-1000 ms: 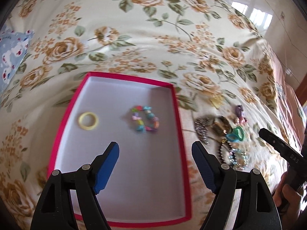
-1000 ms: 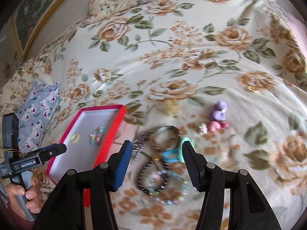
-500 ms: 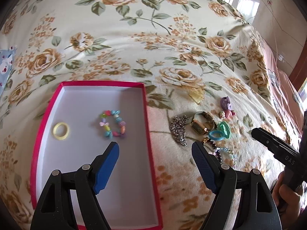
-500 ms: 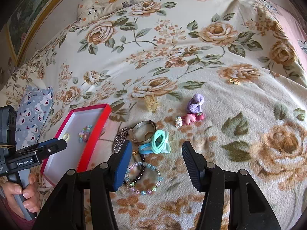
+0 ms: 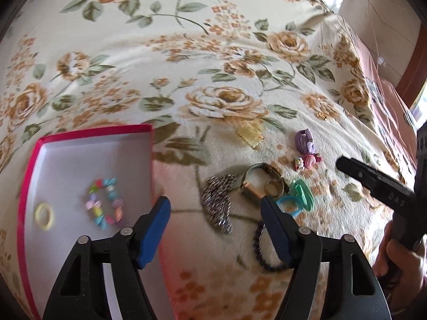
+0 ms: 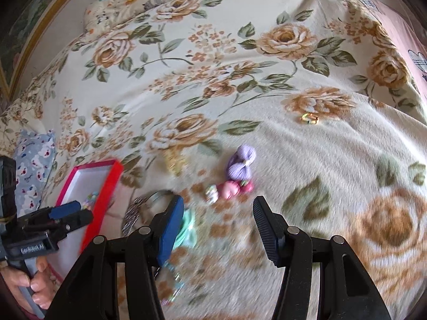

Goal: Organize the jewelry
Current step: 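Grasp the lavender bow scrunchie with the right tool while the left tool grasps the amber claw clip, then carry the clip and scrunchie into the red box and open both tools, then move both open tools back over the remaining jewelry, then grasp the gold watch with the left tool while the right tool reaches the pink charm, then carry the watch and pink charm into the red box and open both tools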

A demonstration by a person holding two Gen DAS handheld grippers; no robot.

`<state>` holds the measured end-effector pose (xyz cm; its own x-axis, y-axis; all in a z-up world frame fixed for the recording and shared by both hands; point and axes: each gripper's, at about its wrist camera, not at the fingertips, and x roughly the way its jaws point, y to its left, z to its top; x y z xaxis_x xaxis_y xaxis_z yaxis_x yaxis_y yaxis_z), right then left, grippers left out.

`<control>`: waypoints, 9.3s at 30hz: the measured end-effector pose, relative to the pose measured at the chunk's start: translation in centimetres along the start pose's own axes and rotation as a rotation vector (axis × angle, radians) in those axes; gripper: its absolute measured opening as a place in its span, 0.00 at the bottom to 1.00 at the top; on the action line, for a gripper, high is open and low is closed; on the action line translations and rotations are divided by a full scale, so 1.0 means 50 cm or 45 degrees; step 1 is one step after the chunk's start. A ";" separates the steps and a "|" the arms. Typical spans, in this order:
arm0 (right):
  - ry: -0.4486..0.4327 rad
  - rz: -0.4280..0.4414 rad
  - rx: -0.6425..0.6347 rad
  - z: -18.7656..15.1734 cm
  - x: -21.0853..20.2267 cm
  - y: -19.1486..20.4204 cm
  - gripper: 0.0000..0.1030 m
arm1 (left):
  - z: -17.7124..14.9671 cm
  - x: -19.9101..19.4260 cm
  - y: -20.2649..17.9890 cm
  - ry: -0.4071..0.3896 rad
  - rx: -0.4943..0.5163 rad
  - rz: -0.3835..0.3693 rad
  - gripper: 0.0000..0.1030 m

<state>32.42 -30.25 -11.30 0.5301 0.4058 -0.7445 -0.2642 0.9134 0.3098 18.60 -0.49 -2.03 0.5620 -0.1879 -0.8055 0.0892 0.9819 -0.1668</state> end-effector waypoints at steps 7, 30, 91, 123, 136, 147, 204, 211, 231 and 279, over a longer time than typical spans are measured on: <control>0.034 -0.027 0.019 0.050 0.062 -0.030 0.54 | 0.079 0.100 -0.013 0.039 0.022 -0.021 0.60; 0.086 0.003 0.067 0.066 0.127 -0.058 0.12 | 0.176 0.289 -0.076 0.075 0.054 -0.072 0.37; 0.367 0.438 -0.386 -0.121 0.169 0.476 0.13 | -0.134 -0.119 0.306 -0.021 -0.311 0.237 0.38; 0.283 0.458 -0.342 -0.101 0.109 0.458 0.36 | -0.139 -0.128 0.289 -0.035 -0.305 0.256 0.50; 0.148 0.333 -0.218 -0.080 0.000 0.312 0.36 | -0.147 -0.194 0.221 -0.105 -0.292 0.165 0.65; 0.076 0.207 -0.068 -0.070 -0.059 0.160 0.37 | -0.120 -0.181 0.141 -0.093 -0.183 0.086 0.65; 0.297 0.107 -0.610 -0.004 0.080 0.048 0.34 | 0.032 0.137 -0.036 0.123 0.032 -0.057 0.07; 0.222 0.228 -0.375 -0.016 0.007 0.073 0.34 | 0.004 0.039 -0.001 0.050 -0.014 -0.078 0.07; 0.250 0.435 -0.319 -0.107 0.001 0.261 0.34 | -0.143 -0.166 0.159 -0.044 -0.240 0.048 0.07; 0.378 0.400 -0.735 -0.184 0.147 0.525 0.36 | -0.189 -0.143 0.322 0.008 -0.333 0.345 0.07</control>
<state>21.98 -3.56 -14.08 0.1394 0.5454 -0.8265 -0.7953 0.5589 0.2347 8.23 16.47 -4.33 0.5314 0.0769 -0.8436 -0.2752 0.9575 -0.0861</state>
